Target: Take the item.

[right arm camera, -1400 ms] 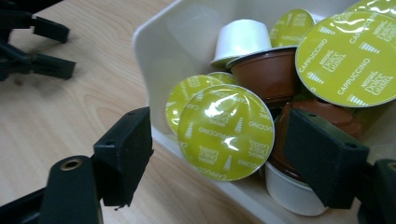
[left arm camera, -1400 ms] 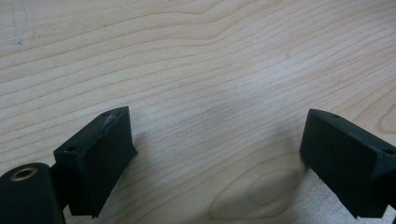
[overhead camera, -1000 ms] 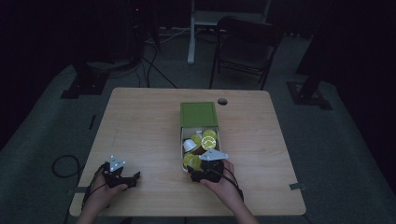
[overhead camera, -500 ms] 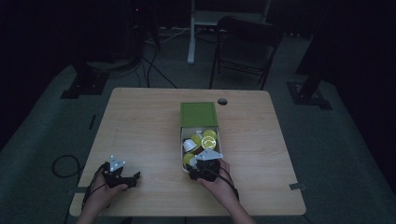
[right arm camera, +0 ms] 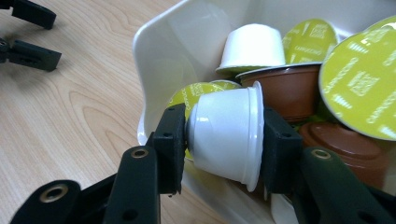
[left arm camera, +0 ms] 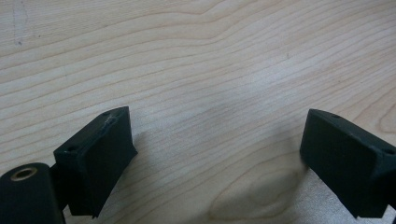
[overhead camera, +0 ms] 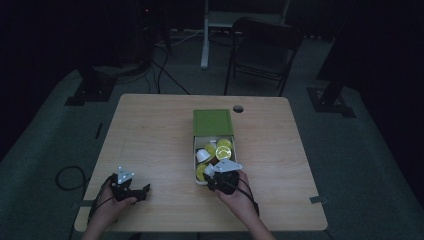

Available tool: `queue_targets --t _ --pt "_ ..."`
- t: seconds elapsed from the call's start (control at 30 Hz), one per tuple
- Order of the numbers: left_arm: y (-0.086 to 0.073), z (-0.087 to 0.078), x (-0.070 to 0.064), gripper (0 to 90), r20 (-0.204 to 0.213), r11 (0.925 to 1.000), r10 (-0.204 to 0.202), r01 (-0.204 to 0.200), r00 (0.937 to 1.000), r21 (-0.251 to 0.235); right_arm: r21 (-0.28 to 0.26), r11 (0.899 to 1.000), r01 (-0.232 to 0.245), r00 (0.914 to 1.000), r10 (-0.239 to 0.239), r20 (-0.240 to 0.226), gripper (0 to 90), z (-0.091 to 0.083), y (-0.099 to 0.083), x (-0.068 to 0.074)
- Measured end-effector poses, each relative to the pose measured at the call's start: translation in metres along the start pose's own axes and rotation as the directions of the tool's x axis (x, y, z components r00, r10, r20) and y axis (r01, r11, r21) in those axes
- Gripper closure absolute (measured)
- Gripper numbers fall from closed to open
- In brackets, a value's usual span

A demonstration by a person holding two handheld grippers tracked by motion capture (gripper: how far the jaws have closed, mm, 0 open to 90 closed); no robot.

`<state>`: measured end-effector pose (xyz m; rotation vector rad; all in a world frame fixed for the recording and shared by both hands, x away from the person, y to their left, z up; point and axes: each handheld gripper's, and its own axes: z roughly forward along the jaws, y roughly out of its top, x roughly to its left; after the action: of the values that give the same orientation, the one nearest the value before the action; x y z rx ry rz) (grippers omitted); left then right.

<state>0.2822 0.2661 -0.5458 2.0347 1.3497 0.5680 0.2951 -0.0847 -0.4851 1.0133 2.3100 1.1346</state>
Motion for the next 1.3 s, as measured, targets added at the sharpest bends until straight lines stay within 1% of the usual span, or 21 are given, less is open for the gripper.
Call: queue_targets --t 0.07,0.13,0.23,0.33,0.4,0.5,0.63,0.73,0.87,0.97,1.17,1.3 --pt "0.0 0.0 0.0 10.2 0.0 1.0 0.0 0.0 1.0 0.0 -0.009 1.0 -0.006 1.0 0.006 -0.002 57.4 -0.004 0.001 -0.001" --pt "0.0 0.0 0.0 10.2 0.0 1.0 0.0 0.0 1.0 0.0 -0.023 1.0 -0.016 0.9997 0.016 -0.017 57.4 -0.009 0.004 -0.002" --pt "0.0 0.0 0.0 10.2 0.0 1.0 0.001 -0.001 1.0 0.001 -0.041 0.999 -0.02 0.9996 0.019 -0.023 57.4 -0.017 0.007 -0.004" --pt "0.0 0.0 0.0 10.2 -0.001 1.0 0.0 0.0 1.0 0.0 -0.053 0.998 -0.03 0.9989 0.028 -0.039 57.4 -0.024 0.01 -0.006" --pt "0.0 0.0 0.0 10.2 -0.001 1.0 -0.001 0.001 1.0 0.0 -0.057 0.998 -0.027 0.9989 0.025 -0.04 57.4 -0.026 0.011 -0.007" --pt "0.0 0.0 0.0 10.2 0.0 1.0 0.001 -0.001 1.0 0.001 -0.087 0.996 -0.026 0.9989 0.022 -0.042 57.4 -0.035 0.017 -0.009" --pt "0.0 0.0 0.0 10.2 0.0 1.0 0.0 0.0 1.0 0.001 -0.123 0.992 -0.02 0.9994 0.017 -0.03 57.3 -0.045 0.023 -0.013" --pt "0.0 0.0 0.0 10.2 0.0 1.0 0.001 -0.001 1.0 0.002 -0.14 0.99 -0.032 0.9993 0.029 -0.025 57.4 -0.052 0.026 -0.018" --pt "0.0 0.0 0.0 10.2 0.001 1.0 0.001 -0.001 1.0 0.002 -0.159 0.986 -0.045 0.999 0.045 -0.007 57.4 -0.06 0.028 -0.026" --pt "0.0 0.0 0.0 10.2 0.0 1.0 0.0 0.0 1.0 0.002 -0.17 0.983 -0.067 0.9977 0.068 0.003 57.3 -0.064 0.026 -0.033" --pt "0.0 0.0 0.0 10.2 0.0 1.0 0.0 0.0 1.0 0.001 -0.188 0.979 -0.075 0.9946 0.087 0.056 57.3 -0.074 0.02 -0.049" --pt "0.0 0.0 0.0 10.2 0.0 1.0 -0.001 0.001 1.0 0.0 -0.185 0.979 -0.087 0.9911 0.104 0.083 57.3 -0.079 0.011 -0.059"
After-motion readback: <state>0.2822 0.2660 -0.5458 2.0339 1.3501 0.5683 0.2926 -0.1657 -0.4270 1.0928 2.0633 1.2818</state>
